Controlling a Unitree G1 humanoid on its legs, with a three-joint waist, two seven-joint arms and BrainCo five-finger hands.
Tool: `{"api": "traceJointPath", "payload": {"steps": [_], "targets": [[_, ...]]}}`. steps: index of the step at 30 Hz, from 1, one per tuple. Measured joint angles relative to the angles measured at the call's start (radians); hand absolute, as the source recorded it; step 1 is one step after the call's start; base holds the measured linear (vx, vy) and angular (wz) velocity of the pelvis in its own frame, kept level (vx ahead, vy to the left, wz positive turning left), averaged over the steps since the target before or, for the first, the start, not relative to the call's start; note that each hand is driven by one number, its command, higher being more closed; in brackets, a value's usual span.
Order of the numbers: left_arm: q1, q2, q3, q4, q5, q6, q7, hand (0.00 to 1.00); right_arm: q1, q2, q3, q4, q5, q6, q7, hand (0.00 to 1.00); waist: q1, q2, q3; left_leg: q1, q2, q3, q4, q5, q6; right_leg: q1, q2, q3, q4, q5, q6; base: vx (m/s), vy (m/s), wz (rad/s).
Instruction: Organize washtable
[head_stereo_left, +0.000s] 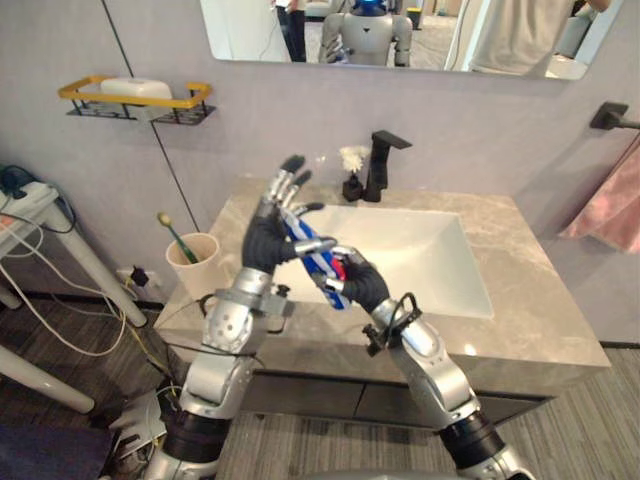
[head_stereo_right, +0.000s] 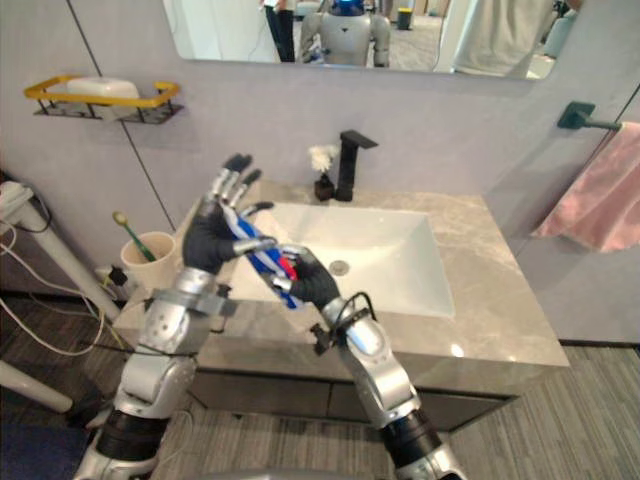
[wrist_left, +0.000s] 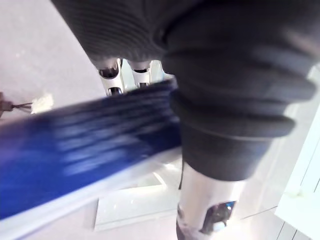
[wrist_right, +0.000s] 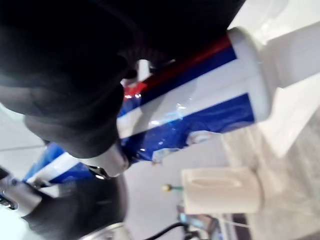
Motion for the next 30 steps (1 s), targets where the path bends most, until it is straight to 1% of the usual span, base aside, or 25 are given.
{"api": "traceJointPath", "payload": {"steps": [2, 4, 8, 14, 22, 27, 30], "targets": [[0.000, 0.002, 0.010, -0.006, 0.000, -0.008, -0.002, 0.00, 0.027, -0.026, -0.002, 0.025, -0.009, 0.027, -0.002, 1.00, 0.003, 0.001, 0.000, -0.006, 0.000, -0.001, -0.001, 0.000, 0.000, -0.001, 0.000, -0.001, 0.000, 0.000, 0.000, 0.00, 0.000, 0.00], [0.000, 0.000, 0.002, -0.006, 0.001, -0.008, -0.009, 0.00, 0.032, -0.030, 0.000, 0.025, -0.027, 0.036, 0.000, 1.00, 0.001, 0.001, 0.000, -0.006, 0.000, -0.001, -0.001, 0.000, 0.000, -0.001, 0.000, 0.000, 0.000, 0.000, 0.000, 0.00, 0.000, 0.00], [0.001, -0.001, -0.015, -0.005, 0.002, -0.008, -0.042, 0.00, 0.030, -0.029, -0.001, 0.021, -0.029, 0.036, 0.000, 1.00, -0.001, 0.001, 0.000, -0.002, 0.000, 0.004, -0.002, 0.000, 0.000, -0.001, 0.001, 0.005, 0.000, 0.000, 0.000, 0.00, 0.000, -0.03], [0.018, 0.003, -0.016, 0.007, 0.004, -0.007, -0.063, 0.00, 0.021, -0.030, -0.010, 0.016, -0.036, 0.036, -0.001, 1.00, 0.000, 0.002, 0.001, 0.002, 0.000, 0.011, -0.001, -0.001, 0.000, -0.002, 0.001, 0.021, 0.000, 0.000, 0.001, -0.01, -0.002, -0.03], [0.024, 0.005, 0.005, 0.062, 0.012, -0.020, -0.057, 0.00, 0.013, -0.031, -0.021, 0.009, -0.036, 0.037, -0.002, 1.00, 0.000, 0.006, 0.002, 0.004, 0.000, 0.016, -0.002, -0.001, 0.000, -0.003, 0.002, 0.025, 0.000, 0.001, 0.001, 0.00, -0.001, 0.00], [0.066, 0.000, 0.011, 0.099, 0.025, -0.016, -0.038, 0.00, -0.014, -0.029, -0.022, -0.052, -0.037, 0.035, 0.000, 1.00, 0.000, 0.012, 0.005, 0.004, 0.000, 0.017, -0.002, -0.001, 0.000, -0.003, 0.002, 0.026, 0.000, 0.001, 0.001, 0.00, 0.000, 0.00], [0.067, -0.002, 0.049, 0.105, 0.032, -0.015, -0.034, 0.00, -0.030, -0.019, -0.023, -0.059, -0.037, 0.032, 0.000, 1.00, 0.002, 0.014, 0.007, 0.004, 0.000, 0.017, -0.002, -0.001, 0.000, -0.003, 0.002, 0.026, 0.000, 0.001, 0.002, 0.00, 0.000, 0.00]]}}
